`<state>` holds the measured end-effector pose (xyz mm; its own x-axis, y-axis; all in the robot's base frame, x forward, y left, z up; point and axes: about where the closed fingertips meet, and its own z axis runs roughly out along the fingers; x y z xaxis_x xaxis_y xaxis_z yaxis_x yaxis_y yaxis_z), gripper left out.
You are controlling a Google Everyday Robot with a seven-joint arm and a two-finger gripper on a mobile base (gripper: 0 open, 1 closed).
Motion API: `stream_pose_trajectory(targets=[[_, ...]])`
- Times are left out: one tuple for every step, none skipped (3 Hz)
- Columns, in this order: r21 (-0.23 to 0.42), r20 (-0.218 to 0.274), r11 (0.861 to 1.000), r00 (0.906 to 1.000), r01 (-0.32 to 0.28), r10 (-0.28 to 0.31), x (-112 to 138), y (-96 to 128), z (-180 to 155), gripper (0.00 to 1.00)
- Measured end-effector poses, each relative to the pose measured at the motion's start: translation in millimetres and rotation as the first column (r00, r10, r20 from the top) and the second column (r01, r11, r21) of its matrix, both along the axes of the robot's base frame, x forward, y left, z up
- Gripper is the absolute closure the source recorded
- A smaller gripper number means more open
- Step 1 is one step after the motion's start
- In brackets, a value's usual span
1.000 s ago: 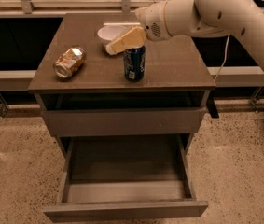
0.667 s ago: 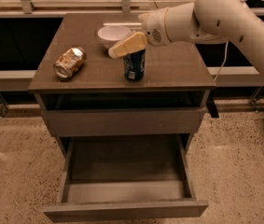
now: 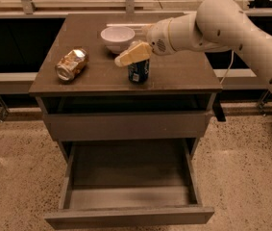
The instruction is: Place pepsi can into middle drawer
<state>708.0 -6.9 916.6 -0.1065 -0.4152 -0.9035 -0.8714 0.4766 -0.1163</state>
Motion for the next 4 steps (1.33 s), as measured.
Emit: stream_pose_trajectory(targets=[[-0.002, -0.021, 1.000, 0.9998, -0.006, 0.006, 5, -3, -17, 0.23], [0.025, -0.021, 0.999, 0.9993, -0.031, 0.032, 7, -5, -25, 0.47], [0.147, 0.024, 0.983, 0.9939, -0.110, 0.108, 5, -17, -15, 0.70], [0.172, 0.142, 0.959, 0.9689, -0.226, 0.203, -19, -43, 22, 0.93]])
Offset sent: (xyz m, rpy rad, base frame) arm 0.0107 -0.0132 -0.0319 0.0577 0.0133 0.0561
